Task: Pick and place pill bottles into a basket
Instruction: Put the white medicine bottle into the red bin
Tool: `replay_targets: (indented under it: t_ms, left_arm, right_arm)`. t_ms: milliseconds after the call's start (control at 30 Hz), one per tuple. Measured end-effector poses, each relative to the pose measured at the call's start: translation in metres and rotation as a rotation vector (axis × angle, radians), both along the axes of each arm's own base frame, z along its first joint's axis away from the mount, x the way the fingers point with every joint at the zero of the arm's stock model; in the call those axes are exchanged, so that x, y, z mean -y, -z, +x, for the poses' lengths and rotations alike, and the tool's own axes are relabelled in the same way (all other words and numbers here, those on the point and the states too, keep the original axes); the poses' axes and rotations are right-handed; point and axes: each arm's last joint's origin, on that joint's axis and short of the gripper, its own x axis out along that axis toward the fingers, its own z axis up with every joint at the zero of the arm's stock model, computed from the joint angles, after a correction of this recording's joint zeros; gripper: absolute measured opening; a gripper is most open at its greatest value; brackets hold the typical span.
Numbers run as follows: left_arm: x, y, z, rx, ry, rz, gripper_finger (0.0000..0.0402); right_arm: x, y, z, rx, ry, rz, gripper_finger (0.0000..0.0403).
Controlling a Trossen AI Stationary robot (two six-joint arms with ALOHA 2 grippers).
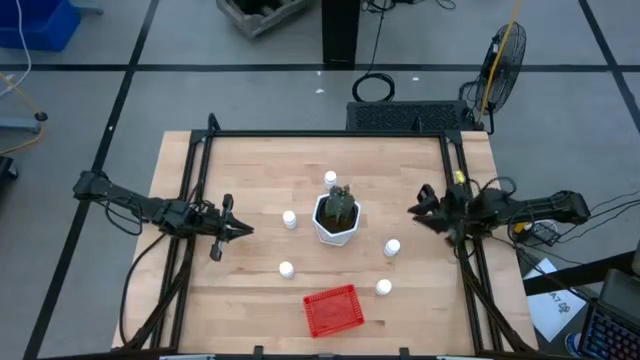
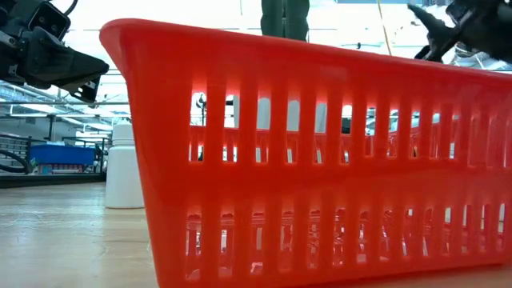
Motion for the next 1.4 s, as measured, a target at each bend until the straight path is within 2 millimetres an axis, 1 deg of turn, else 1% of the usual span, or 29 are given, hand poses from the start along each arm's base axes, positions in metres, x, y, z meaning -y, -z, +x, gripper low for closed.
replay_targets:
  t_ms: [67,100,233,333,400,533,600,633,667,767,800,867,967,1033,1100,1200,1267,1400]
  left_arm:
    - [0.000,0.000,0.000,0.000,0.000,0.000,0.0037]
    - [0.000,0.000,0.000,0.001,0.000,0.000,0.0037]
    - [0.000,0.000,0.000,0.002,0.000,0.001,0.0037]
    - [-0.001,-0.001,0.000,0.013,-0.054,-0.018,0.0037]
    - [-0.003,-0.003,0.000,0.031,-0.092,-0.039,0.0037]
    - [-0.003,-0.007,0.000,0.064,-0.108,-0.088,0.0037]
    - [-0.003,-0.008,0.000,0.072,-0.108,-0.100,0.0037]
    - [-0.003,-0.008,0.000,0.073,-0.107,-0.100,0.0037]
    - [-0.003,-0.008,0.000,0.073,-0.108,-0.096,0.0037]
    - [-0.003,-0.008,0.000,0.075,-0.107,-0.075,0.0037]
    - [-0.003,-0.008,0.000,0.076,-0.107,-0.060,0.0037]
    - [-0.003,-0.008,0.000,0.075,-0.113,-0.020,0.0037]
    - [-0.003,-0.007,0.000,0.069,-0.110,0.013,0.0037]
    - [-0.003,-0.007,0.000,0.070,-0.106,0.012,0.0037]
    - [-0.003,-0.007,0.000,0.069,-0.105,0.009,0.0037]
    - [-0.003,-0.007,0.000,0.068,-0.104,0.001,0.0037]
    - [-0.003,-0.007,0.000,0.070,-0.104,0.007,0.0037]
    - [-0.003,-0.007,0.000,0.069,-0.104,-0.010,0.0037]
  right_arm:
    - [0.003,-0.007,-0.003,0.061,-0.015,0.264,0.0116]
    - [0.005,-0.010,-0.005,0.095,-0.012,0.364,0.0116]
    - [0.011,-0.019,-0.011,0.242,0.096,0.585,0.0116]
    - [0.015,-0.021,-0.015,0.298,0.185,0.638,0.0116]
    - [0.015,-0.021,-0.015,0.308,0.201,0.657,0.0116]
    - [0.019,-0.023,-0.018,0.363,0.288,0.722,0.0116]
    - [0.019,-0.024,-0.017,0.341,0.308,0.648,0.0116]
    - [0.018,-0.024,-0.014,0.276,0.328,0.584,0.0116]
    - [0.018,-0.035,-0.012,0.236,0.339,0.519,0.0116]
    - [0.016,-0.080,-0.012,0.119,0.388,0.350,0.0116]
    - [0.016,-0.095,-0.011,0.041,0.415,0.291,0.0116]
    - [0.015,-0.113,-0.005,-0.166,0.456,0.200,0.0116]
    - [0.015,-0.144,0.006,-0.397,0.492,0.162,0.0117]
    - [0.015,-0.158,0.015,-0.551,0.506,0.151,0.0121]
    - [0.013,-0.172,0.030,-0.661,0.485,0.123,0.0135]
    - [0.008,-0.181,0.058,-0.850,0.409,0.063,0.0169]
    - [0.005,-0.183,0.076,-0.962,0.339,0.026,0.0197]
    - [-0.001,-0.170,0.097,-1.238,0.218,-0.012,0.0257]
